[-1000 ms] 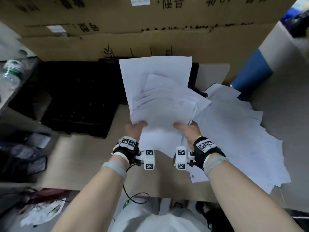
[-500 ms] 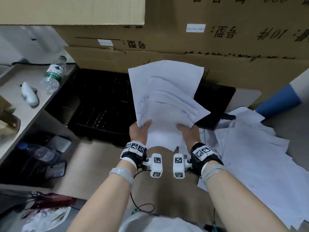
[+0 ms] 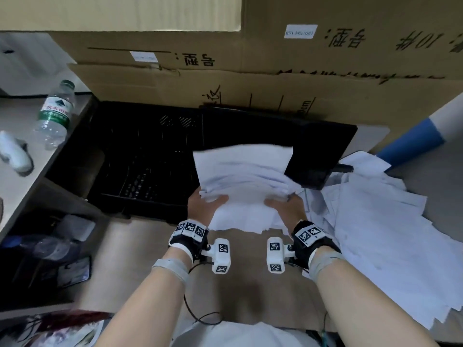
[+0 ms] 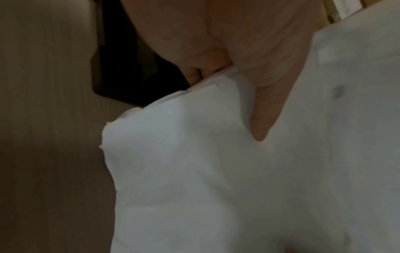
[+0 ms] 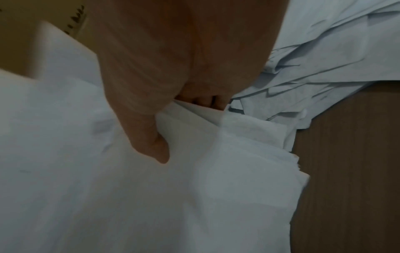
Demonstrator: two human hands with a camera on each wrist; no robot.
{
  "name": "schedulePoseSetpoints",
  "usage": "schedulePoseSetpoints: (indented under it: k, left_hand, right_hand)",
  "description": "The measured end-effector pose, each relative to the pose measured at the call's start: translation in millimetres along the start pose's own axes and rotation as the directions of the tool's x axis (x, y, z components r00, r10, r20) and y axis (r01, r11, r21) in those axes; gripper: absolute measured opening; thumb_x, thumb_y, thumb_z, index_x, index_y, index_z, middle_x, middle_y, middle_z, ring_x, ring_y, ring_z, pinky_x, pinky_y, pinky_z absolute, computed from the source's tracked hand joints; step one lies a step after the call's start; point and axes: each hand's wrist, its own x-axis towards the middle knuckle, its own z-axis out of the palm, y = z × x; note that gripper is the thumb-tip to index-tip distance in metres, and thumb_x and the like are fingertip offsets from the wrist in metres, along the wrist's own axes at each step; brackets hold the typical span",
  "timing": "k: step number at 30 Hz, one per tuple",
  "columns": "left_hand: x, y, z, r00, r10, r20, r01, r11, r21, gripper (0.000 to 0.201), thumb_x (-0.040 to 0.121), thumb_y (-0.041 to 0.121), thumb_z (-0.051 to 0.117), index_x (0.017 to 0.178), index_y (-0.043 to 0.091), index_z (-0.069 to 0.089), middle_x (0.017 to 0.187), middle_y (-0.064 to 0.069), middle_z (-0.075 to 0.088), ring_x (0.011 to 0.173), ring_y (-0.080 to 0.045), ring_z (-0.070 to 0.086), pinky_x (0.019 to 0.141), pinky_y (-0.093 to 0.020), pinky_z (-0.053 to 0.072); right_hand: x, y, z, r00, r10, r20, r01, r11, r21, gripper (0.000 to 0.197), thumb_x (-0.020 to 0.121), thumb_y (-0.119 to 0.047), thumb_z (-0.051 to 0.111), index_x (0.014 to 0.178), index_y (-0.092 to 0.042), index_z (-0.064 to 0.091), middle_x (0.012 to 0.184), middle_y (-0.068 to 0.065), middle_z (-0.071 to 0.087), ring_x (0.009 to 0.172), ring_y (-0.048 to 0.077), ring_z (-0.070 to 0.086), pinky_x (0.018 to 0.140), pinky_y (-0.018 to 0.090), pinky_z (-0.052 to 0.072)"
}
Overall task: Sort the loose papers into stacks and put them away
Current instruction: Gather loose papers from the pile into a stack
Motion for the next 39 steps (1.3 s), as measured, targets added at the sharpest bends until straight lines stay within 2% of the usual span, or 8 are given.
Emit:
schedulePoseSetpoints:
  k: [4, 10, 17, 22, 28, 31, 36, 39]
  left_hand:
    - [22, -27, 4, 0.996, -0.01, 0.088, 0.0, 0.994, 0.113, 0.044, 0.075, 0.019, 0.086, 0.113, 0.007, 0.066, 0.098, -0.001, 0.068, 0.092, -0.019, 0.068, 0.066, -0.013, 0.049]
    - [47, -59, 3, 0.995, -0.099, 0.025, 0.095, 0.985, 0.144, 0.101, 0.044, 0.068, 0.079, 0.125, 0.01, 0.061, 0.116, -0.007, 0.068, 0.105, -0.026, 0.066, 0.091, -0.045, 0.055]
    - [37, -2, 8, 0.998, 0.067, 0.013, -0.065, 0.995, -0.078, 0.017, 0.085, 0.015, 0.078, 0.098, 0.019, 0.067, 0.093, 0.002, 0.071, 0.083, -0.009, 0.07, 0.076, -0.036, 0.057]
    - [38, 26, 4, 0.986, 0.166, -0.013, -0.166, 0.977, -0.135, 0.025, 0.077, 0.023, 0.085, 0.091, 0.032, 0.065, 0.09, 0.017, 0.069, 0.075, 0.011, 0.065, 0.067, -0.014, 0.056]
    - [44, -41, 0, 0.997, -0.082, -0.013, 0.082, 0.996, 0.026, 0.064, 0.066, 0.025, 0.092, 0.117, 0.003, 0.06, 0.1, -0.002, 0.066, 0.092, -0.018, 0.065, 0.078, -0.024, 0.05]
    - [48, -46, 1, 0.986, -0.155, 0.056, 0.149, 0.984, 0.1, 0.049, 0.077, 0.031, 0.083, 0.114, 0.006, 0.062, 0.097, 0.0, 0.062, 0.088, -0.014, 0.064, 0.063, -0.004, 0.042]
    - [54, -30, 1, 0.986, -0.162, 0.041, 0.163, 0.986, -0.043, 0.035, 0.068, 0.022, 0.087, 0.094, 0.015, 0.065, 0.101, -0.012, 0.072, 0.096, -0.03, 0.069, 0.09, -0.045, 0.057]
    - [53, -28, -7, 0.991, -0.126, 0.052, 0.126, 0.992, 0.002, 0.019, 0.083, 0.002, 0.073, 0.092, 0.013, 0.061, 0.088, -0.007, 0.067, 0.083, -0.026, 0.065, 0.082, -0.039, 0.055]
  right_hand:
    - [1, 3, 4, 0.997, -0.056, 0.057, 0.059, 0.997, -0.041, 0.038, 0.077, -0.004, 0.081, 0.112, -0.001, 0.066, 0.103, 0.013, 0.072, 0.093, 0.028, 0.067, 0.08, 0.036, 0.053]
    - [14, 13, 11, 0.997, 0.016, 0.081, -0.015, 1.0, -0.019, 0.017, 0.079, -0.002, 0.08, 0.086, -0.011, 0.067, 0.087, 0.013, 0.068, 0.08, 0.026, 0.061, 0.071, 0.038, 0.049]
    - [9, -13, 19, 0.997, 0.051, 0.061, -0.064, 0.969, 0.239, 0.019, 0.08, -0.012, 0.081, 0.095, -0.008, 0.072, 0.093, 0.011, 0.076, 0.087, 0.033, 0.073, 0.085, 0.054, 0.058]
    - [2, -36, 14, 0.991, -0.127, 0.049, 0.097, 0.91, 0.403, 0.024, 0.08, -0.011, 0.081, 0.102, -0.013, 0.073, 0.098, 0.006, 0.077, 0.084, 0.024, 0.075, 0.07, 0.038, 0.062]
    - [16, 31, 16, 1.0, 0.0, 0.015, 0.0, 0.999, -0.033, 0.021, 0.075, -0.015, 0.084, 0.091, -0.013, 0.07, 0.079, 0.01, 0.073, 0.065, 0.02, 0.065, 0.061, 0.031, 0.05]
    - [19, 36, 21, 1.0, 0.023, 0.009, -0.022, 0.997, -0.079, 0.016, 0.078, -0.016, 0.081, 0.086, -0.009, 0.069, 0.071, 0.009, 0.069, 0.055, 0.014, 0.062, 0.06, 0.031, 0.049]
    - [30, 26, 34, 0.999, 0.035, 0.034, -0.036, 0.999, 0.03, 0.039, 0.069, -0.038, 0.08, 0.085, -0.005, 0.066, 0.071, 0.015, 0.062, 0.065, 0.031, 0.058, 0.064, 0.043, 0.049]
    - [27, 15, 30, 0.995, 0.099, -0.005, -0.097, 0.982, 0.163, 0.006, 0.083, -0.013, 0.07, 0.08, -0.015, 0.064, 0.071, 0.003, 0.065, 0.068, 0.026, 0.059, 0.064, 0.036, 0.05]
